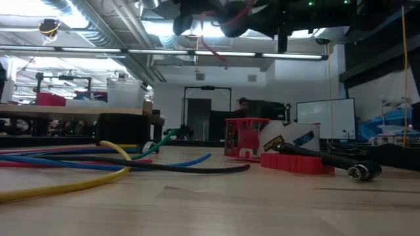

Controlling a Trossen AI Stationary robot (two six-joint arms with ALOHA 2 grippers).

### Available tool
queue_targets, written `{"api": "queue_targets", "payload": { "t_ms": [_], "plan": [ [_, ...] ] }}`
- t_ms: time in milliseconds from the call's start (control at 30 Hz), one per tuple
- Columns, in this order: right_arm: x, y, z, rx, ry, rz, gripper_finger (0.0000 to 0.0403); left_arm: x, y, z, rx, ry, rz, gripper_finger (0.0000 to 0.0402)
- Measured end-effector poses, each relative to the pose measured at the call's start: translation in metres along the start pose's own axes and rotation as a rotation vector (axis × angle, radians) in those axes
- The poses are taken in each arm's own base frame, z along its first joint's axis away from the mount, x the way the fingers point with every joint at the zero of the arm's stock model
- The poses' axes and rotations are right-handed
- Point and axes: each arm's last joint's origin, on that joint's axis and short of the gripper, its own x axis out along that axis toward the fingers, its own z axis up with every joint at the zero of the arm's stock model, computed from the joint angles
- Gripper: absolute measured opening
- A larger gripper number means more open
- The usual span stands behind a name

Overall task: Coil cords
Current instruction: Coil the red wire onto the spool

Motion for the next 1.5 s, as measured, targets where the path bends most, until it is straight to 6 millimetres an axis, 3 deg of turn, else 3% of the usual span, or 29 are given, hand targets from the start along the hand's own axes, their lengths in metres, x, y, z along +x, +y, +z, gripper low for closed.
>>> {"api": "queue_targets", "payload": {
  "t_ms": [233, 467, 833, 1033, 1300, 1500],
  "plan": [
    [0.016, 0.005, 0.005, 0.001, 0.003, 0.041, 0.0003, 0.000, 0.001, 0.002, 0.002, -0.035, 0.044, 0.0000],
    [0.017, 0.004, 0.004, -0.004, 0.034, 0.021, 0.0003, -0.002, 0.000, 0.004, 0.004, -0.054, 0.043, 0.0000],
    [0.017, 0.004, 0.001, -0.007, 0.058, 0.018, 0.0003, -0.013, -0.010, 0.025, 0.030, -0.170, -0.009, 0.0000],
    [0.017, 0.004, 0.002, -0.006, 0.055, 0.018, 0.0003, -0.004, -0.011, 0.027, 0.003, -0.191, -0.044, 0.0000],
    [0.017, 0.004, 0.002, -0.006, 0.051, 0.018, 0.0003, 0.022, -0.009, 0.021, -0.023, -0.126, -0.097, 0.0000],
    [0.017, 0.003, 0.001, -0.009, 0.066, 0.009, 0.0003, 0.021, -0.013, 0.026, 0.000, -0.167, -0.125, 0.0000]
  ]
}}
